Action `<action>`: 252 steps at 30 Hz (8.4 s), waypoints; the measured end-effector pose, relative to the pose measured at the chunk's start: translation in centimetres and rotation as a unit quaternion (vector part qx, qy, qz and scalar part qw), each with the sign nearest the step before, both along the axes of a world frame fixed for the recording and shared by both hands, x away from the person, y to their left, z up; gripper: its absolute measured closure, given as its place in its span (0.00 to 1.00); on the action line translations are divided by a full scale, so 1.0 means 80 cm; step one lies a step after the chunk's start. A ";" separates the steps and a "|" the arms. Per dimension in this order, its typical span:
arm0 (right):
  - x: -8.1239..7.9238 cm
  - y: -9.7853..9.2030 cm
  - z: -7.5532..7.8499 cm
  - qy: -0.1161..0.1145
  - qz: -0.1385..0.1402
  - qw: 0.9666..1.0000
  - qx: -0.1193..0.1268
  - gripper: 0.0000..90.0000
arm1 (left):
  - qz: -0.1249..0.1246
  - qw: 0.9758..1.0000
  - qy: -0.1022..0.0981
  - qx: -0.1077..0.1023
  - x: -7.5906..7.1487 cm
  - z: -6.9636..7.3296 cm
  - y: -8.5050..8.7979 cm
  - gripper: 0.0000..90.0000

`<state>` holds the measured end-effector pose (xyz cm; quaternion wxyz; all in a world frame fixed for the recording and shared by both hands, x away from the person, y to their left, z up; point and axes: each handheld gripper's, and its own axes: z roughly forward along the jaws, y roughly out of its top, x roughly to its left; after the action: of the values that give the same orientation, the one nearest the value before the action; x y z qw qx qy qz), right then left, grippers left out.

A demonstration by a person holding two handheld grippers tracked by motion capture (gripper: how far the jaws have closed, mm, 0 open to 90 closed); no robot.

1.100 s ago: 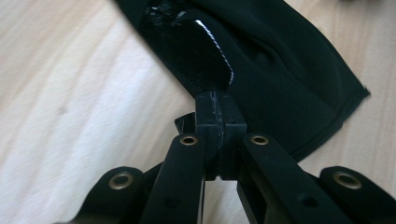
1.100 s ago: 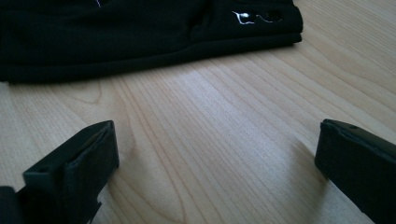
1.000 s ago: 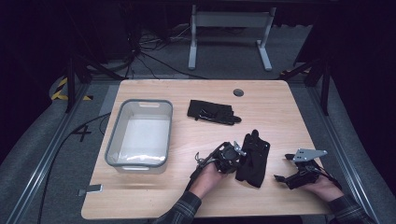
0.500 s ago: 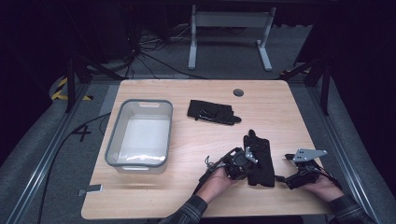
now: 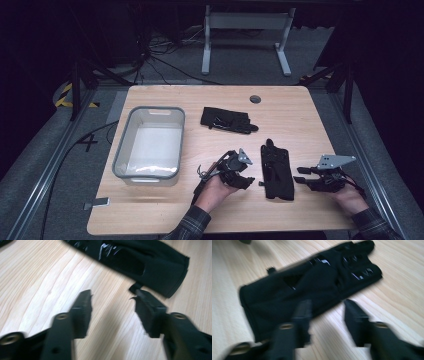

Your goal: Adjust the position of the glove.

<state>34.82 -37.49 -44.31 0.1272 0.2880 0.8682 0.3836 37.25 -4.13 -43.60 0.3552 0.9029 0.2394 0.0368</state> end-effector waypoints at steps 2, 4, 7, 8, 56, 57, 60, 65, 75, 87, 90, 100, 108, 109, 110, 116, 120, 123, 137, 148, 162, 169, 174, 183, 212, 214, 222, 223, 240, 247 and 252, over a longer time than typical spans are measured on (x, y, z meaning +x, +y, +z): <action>0.001 0.008 0.003 0.007 0.011 1.000 0.005 0.88 | 0.007 1.000 -0.012 0.012 -0.004 -0.004 0.007 0.39; 0.003 0.019 0.003 0.020 0.025 0.999 0.006 0.98 | 0.014 1.000 -0.014 0.022 -0.006 -0.010 0.016 0.31; 0.003 0.030 -0.001 0.031 0.037 0.999 -0.001 1.00 | 0.027 0.999 -0.015 0.027 -0.006 -0.015 0.026 0.19; 0.003 0.032 -0.003 0.033 0.040 0.999 -0.003 1.00 | 0.032 0.999 -0.016 0.029 -0.006 -0.016 0.029 0.17; 0.018 -0.037 -0.026 0.000 -0.108 0.994 -0.018 0.16 | 0.090 0.995 -0.023 0.017 0.076 0.019 0.011 1.00; 0.018 -0.037 -0.027 0.001 -0.107 0.994 -0.018 0.16 | 0.093 0.995 -0.029 0.021 0.082 0.021 0.010 1.00; 0.019 -0.036 -0.028 0.000 -0.107 0.994 -0.017 0.14 | 0.106 0.993 -0.036 0.025 0.103 0.025 0.011 1.00; 0.020 -0.036 -0.029 -0.003 -0.106 0.994 -0.015 0.13 | 0.123 0.991 -0.041 0.031 0.129 0.028 0.013 1.00; 0.020 -0.036 -0.030 -0.002 -0.105 0.994 -0.014 0.12 | 0.162 0.984 -0.059 0.049 0.187 0.021 0.015 1.00; 0.021 -0.037 -0.030 -0.003 -0.103 0.995 -0.015 0.11 | 0.171 0.981 -0.040 0.082 0.223 -0.011 0.007 1.00; 0.020 -0.037 -0.030 -0.003 -0.103 0.995 -0.015 0.11 | 0.172 0.981 -0.040 0.082 0.222 -0.012 0.007 1.00; 0.021 -0.036 -0.030 -0.003 -0.103 0.995 -0.015 0.11 | 0.173 0.983 -0.035 0.058 0.194 -0.017 0.015 1.00; 0.021 -0.036 -0.030 -0.003 -0.103 0.995 -0.015 0.11 | 0.174 0.982 -0.035 0.061 0.160 -0.017 0.020 1.00; 0.021 -0.036 -0.030 -0.003 -0.103 0.995 -0.015 0.11 | 0.174 0.982 -0.034 0.063 0.156 -0.017 0.020 1.00; 0.021 -0.036 -0.030 -0.003 -0.103 0.995 -0.015 0.11 | 0.175 0.982 -0.032 0.065 0.152 -0.017 0.020 1.00; 0.020 -0.036 -0.030 -0.003 -0.103 0.995 -0.016 0.11 | 0.177 0.981 -0.032 0.071 0.129 -0.016 0.021 1.00; 0.020 -0.036 -0.030 -0.003 -0.103 0.995 -0.015 0.11 | 0.178 0.981 -0.030 0.073 0.111 -0.016 0.022 1.00; 0.020 -0.036 -0.030 -0.003 -0.103 0.995 -0.015 0.11 | 0.178 0.981 -0.028 0.071 0.099 -0.016 0.022 1.00; 0.020 -0.036 -0.030 -0.002 -0.103 0.995 -0.015 0.11 | 0.217 0.973 -0.040 0.072 0.107 0.002 0.051 1.00; 0.020 -0.036 -0.030 -0.002 -0.103 0.995 -0.015 0.11 | 0.234 0.966 -0.021 0.106 0.108 -0.013 0.053 1.00; 0.020 -0.036 -0.030 -0.002 -0.103 0.995 -0.015 0.11 | 0.208 0.972 -0.005 0.107 0.065 -0.011 0.047 1.00; 0.020 -0.036 -0.030 -0.002 -0.103 0.995 -0.015 0.11 | 0.180 0.979 0.004 0.093 0.038 -0.012 0.047 1.00; 0.020 -0.036 -0.030 -0.002 -0.102 0.995 -0.016 0.11 | 0.147 0.986 0.004 0.083 0.023 -0.013 0.045 1.00; 0.020 -0.036 -0.030 -0.002 -0.102 0.995 -0.016 0.11 | 0.086 0.995 0.022 0.048 0.002 -0.017 0.028 1.00; 0.021 -0.037 -0.019 -0.008 -0.103 0.994 -0.017 0.28 | 0.117 0.993 0.008 -0.004 0.027 -0.008 0.057 1.00; 0.020 -0.038 -0.011 -0.013 -0.104 0.994 -0.004 0.46 | 0.115 0.993 0.013 -0.005 0.029 -0.010 0.057 1.00; 0.018 -0.004 -0.002 0.007 -0.033 0.999 -0.006 0.96 | 0.098 0.995 0.017 0.015 0.028 -0.017 0.047 1.00; 0.018 -0.004 -0.002 0.007 -0.033 0.999 -0.006 0.96 | 0.098 0.995 0.017 0.015 0.028 -0.017 0.047 1.00; 0.026 0.031 -0.015 0.009 -0.012 0.999 -0.030 1.00 | 0.072 0.997 0.017 0.027 0.015 -0.021 0.027 1.00; 0.031 0.039 -0.014 0.003 -0.020 0.999 -0.035 1.00 | 0.069 0.997 0.017 0.027 0.015 -0.021 0.026 1.00; 0.032 0.049 -0.014 0.001 -0.011 0.999 -0.043 1.00 | 0.067 0.997 0.018 0.028 0.014 -0.020 0.025 1.00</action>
<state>37.37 -33.53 -45.40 0.1423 0.2922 0.8807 0.3445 38.37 -2.13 -45.23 0.3225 0.8946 0.3050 0.0510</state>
